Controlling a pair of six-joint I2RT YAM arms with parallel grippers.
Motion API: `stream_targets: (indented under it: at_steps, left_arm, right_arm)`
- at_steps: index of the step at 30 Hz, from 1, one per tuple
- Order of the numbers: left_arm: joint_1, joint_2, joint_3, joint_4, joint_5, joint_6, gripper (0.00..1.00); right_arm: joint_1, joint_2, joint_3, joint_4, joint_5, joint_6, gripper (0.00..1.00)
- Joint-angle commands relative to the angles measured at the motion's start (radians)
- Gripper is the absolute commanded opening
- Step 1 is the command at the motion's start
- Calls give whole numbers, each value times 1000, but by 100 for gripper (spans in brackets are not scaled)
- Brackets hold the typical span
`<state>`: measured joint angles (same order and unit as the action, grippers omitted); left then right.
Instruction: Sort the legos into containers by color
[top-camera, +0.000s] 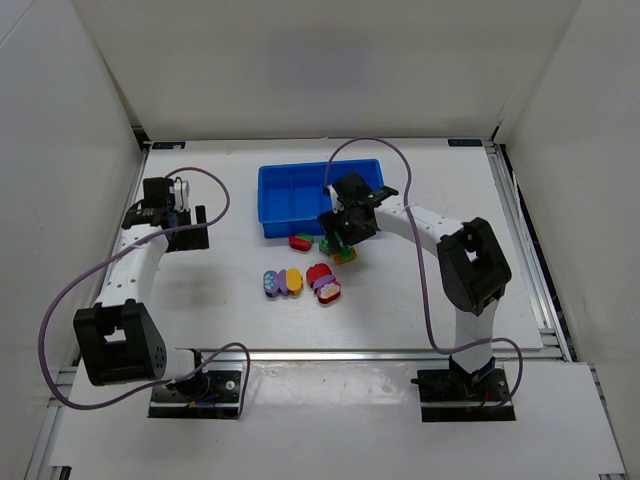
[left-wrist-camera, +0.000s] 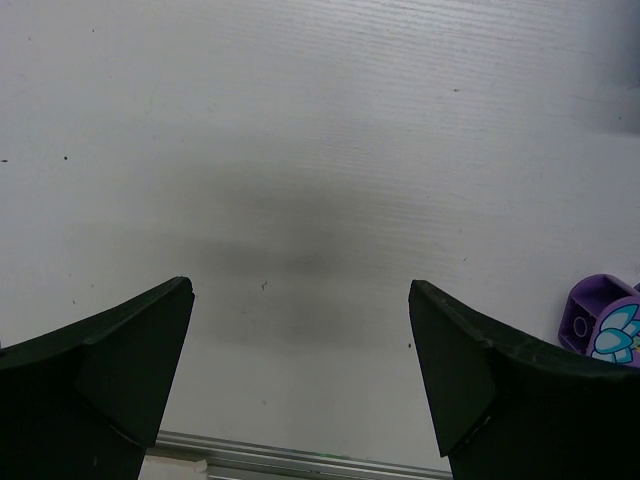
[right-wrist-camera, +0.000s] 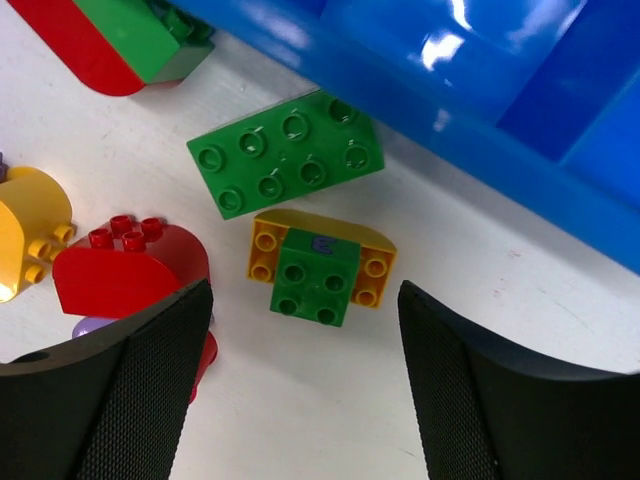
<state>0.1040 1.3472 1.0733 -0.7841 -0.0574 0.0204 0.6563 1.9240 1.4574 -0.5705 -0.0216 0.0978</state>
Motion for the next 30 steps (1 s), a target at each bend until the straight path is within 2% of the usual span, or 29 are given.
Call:
stream_targets:
  at_steps: [1, 3, 11, 24, 30]
  left_arm:
    - [5, 1, 24, 19, -16, -10, 99]
    - [7, 7, 27, 22, -15, -10, 100]
    - [7, 13, 22, 31, -16, -7, 99]
    - [8, 20, 30, 31, -18, 0, 100]
    - [5, 27, 33, 31, -19, 3, 100]
  right_arm:
    - [26, 7, 26, -8, 22, 3, 77]
    - [39, 4, 15, -5, 71, 8, 75]
    - [40, 7, -2, -5, 94, 14, 66]
    - [39, 38, 11, -15, 92, 14, 65]
    - [39, 58, 21, -40, 91, 23, 57]
